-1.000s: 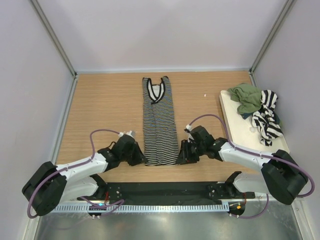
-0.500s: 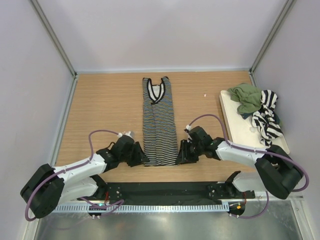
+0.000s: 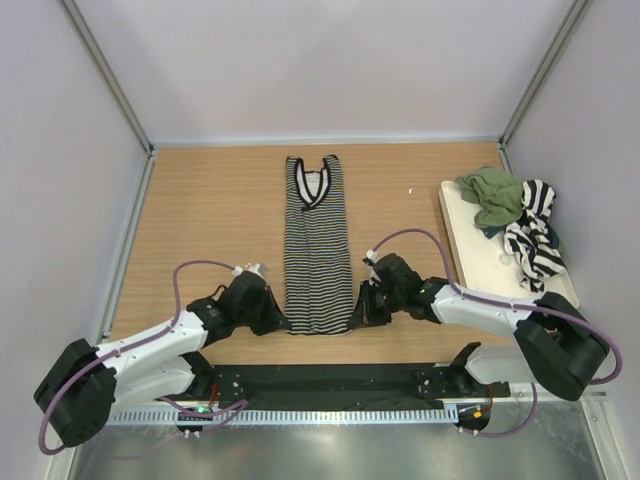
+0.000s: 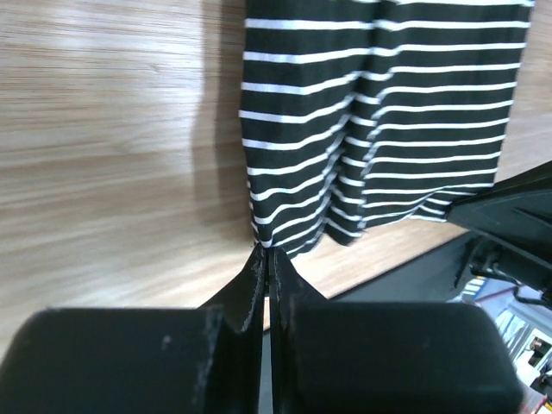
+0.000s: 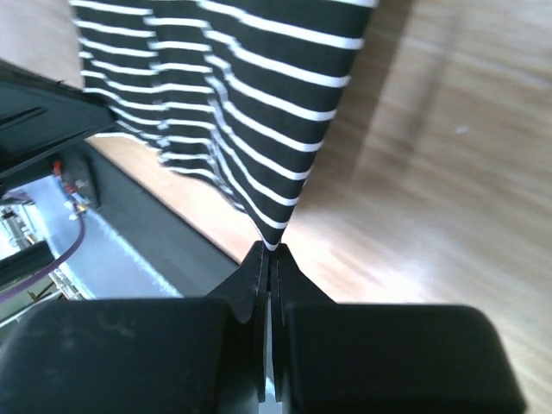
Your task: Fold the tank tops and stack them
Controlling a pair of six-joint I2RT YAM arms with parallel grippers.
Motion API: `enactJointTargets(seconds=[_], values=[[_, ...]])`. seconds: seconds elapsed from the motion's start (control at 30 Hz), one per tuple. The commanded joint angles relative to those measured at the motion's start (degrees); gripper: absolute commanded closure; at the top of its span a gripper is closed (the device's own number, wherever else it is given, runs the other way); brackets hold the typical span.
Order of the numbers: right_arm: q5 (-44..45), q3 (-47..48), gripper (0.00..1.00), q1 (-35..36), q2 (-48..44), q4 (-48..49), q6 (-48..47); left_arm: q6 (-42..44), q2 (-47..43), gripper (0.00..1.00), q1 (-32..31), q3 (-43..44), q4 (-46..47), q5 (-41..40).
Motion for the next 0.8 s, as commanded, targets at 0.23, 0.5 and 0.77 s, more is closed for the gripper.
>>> enactJointTargets(seconds=[0.23,0.5,0.77], values=[[1.34,5.79,0.99,2.33,-10.91,-7.82,2.08,-0.77,-9.70,1.00,-2.90,8.63,-11.58,-0.34],[5.29,13.62,0.99,2.33,-10.40,-16.35,-2.40,-0.34,-10.94,0.99,-2.90,14.17,-16.25,-3.33],[6.80,22.94,0.99,-1.53,-4.59,-19.34,-6.89,2.83,-3.47,0.99,-0.88,20.76,-16.43,-5.00]])
